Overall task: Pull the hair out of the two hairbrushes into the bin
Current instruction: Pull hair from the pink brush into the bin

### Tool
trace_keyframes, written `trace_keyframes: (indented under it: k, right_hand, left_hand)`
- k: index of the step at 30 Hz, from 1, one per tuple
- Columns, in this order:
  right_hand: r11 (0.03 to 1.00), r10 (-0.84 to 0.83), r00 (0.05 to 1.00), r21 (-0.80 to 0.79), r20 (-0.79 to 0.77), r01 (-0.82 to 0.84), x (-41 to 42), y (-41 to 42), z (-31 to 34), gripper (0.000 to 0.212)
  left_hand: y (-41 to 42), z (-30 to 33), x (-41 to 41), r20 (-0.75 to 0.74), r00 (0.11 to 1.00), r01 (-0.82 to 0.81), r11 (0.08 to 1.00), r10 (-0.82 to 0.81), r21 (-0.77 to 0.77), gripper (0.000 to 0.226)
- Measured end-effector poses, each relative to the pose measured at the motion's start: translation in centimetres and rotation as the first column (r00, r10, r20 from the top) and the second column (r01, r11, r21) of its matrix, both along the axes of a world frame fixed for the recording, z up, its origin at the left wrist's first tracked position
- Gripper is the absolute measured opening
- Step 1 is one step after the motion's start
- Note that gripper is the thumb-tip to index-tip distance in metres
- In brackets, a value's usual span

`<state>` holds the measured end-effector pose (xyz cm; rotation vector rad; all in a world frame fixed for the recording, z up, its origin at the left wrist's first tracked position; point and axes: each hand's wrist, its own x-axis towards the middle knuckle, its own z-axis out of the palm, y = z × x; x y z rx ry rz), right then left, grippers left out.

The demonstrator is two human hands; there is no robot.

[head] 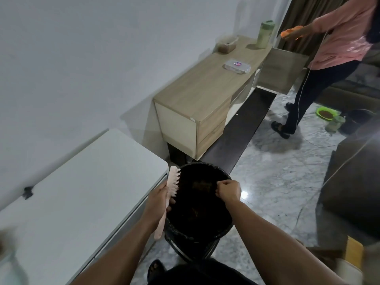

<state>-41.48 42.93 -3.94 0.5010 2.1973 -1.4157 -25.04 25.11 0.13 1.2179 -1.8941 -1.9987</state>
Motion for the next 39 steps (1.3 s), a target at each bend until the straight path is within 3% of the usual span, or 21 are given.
trace_keyframes:
  k: [2,4,5,7,9,11,14,19,21,23,25,26,29,31,34,39]
  right_hand:
    - [0.991,0.100,0.995,0.090,0.002,-0.100,0.1,0.6,-0.4,0.022]
    - [0.967,0.241,0.970,0.069,0.042,-0.244,0.7,-0.5,-0.1,0.015]
    - [0.949,0.313,0.949,0.036,0.044,-0.314,1.4,-1.5,0.7,0.012]
    - [0.908,0.406,0.914,-0.100,-0.028,-0.406,2.8,-3.9,2.8,0.043]
    - [0.835,0.466,0.877,-0.268,-0.118,-0.480,4.2,-5.7,5.1,0.046]
    - [0.827,0.452,0.878,-0.294,-0.158,-0.479,4.5,-6.1,5.8,0.027]
    - [0.900,0.406,0.903,-0.109,-0.140,-0.422,3.2,-4.4,4.0,0.002]
    - [0.956,0.287,0.958,0.066,0.014,-0.287,-0.1,2.1,-1.6,0.031]
    - [0.949,0.287,0.958,0.139,-0.016,-0.282,-0.6,2.3,-1.7,0.023]
    - [0.922,0.385,0.917,0.078,-0.098,-0.379,0.0,0.5,0.0,0.020]
    - [0.883,0.443,0.871,-0.065,-0.213,-0.465,2.1,-2.0,4.2,0.045]
    - [0.863,0.432,0.868,-0.165,-0.246,-0.477,3.1,-3.1,5.4,0.047]
    - [0.888,0.300,0.926,-0.289,-0.229,-0.359,4.2,-4.4,6.1,0.021]
    - [0.913,0.291,0.935,-0.235,-0.202,-0.334,3.8,-3.9,5.7,0.006]
    - [0.904,0.353,0.913,-0.175,-0.206,-0.389,3.0,-3.2,5.6,0.011]
    - [0.865,0.501,0.812,0.146,-0.300,-0.480,1.2,-2.2,5.3,0.008]
  left_hand:
    - [-0.8,0.0,-0.2,-0.028,0.997,-0.072,0.985,0.077,0.154,0.037]
    - [-0.7,0.0,-0.4,-0.027,0.993,-0.103,0.963,0.113,0.248,0.036]
    - [-0.5,0.0,-0.6,-0.017,0.995,-0.091,0.965,0.098,0.245,0.036]
    - [0.2,0.2,-1.2,-0.009,1.000,-0.024,0.982,0.026,0.186,0.035]
    - [1.2,0.8,-1.9,-0.020,0.999,0.039,0.995,-0.037,0.095,0.036]
    - [1.8,1.0,-2.4,-0.020,0.998,0.058,0.998,-0.059,-0.026,0.039]
    - [1.7,1.2,-2.7,-0.022,0.999,0.030,0.989,-0.034,-0.142,0.038]
    - [0.5,1.2,-2.9,-0.076,0.997,-0.033,0.999,0.034,0.009,0.039]
    - [0.1,0.9,-2.7,-0.092,0.995,-0.027,0.998,0.033,0.064,0.042]
    - [0.2,1.0,-2.8,-0.078,0.997,0.006,0.996,0.001,0.093,0.042]
    - [1.2,1.2,-3.2,-0.045,0.999,0.030,0.991,-0.024,0.127,0.040]
    - [1.8,1.3,-3.4,-0.041,0.998,0.049,0.988,-0.043,0.147,0.040]
    - [2.7,1.1,-3.7,-0.052,0.990,0.135,0.978,-0.128,0.161,0.039]
    - [2.3,0.5,-3.4,-0.038,0.980,0.197,0.972,-0.193,0.127,0.043]
    - [1.8,-0.2,-3.1,-0.055,0.981,0.193,0.953,-0.185,0.235,0.050]
    - [2.1,0.4,-2.9,-0.110,0.992,0.104,0.908,-0.064,0.406,0.048]
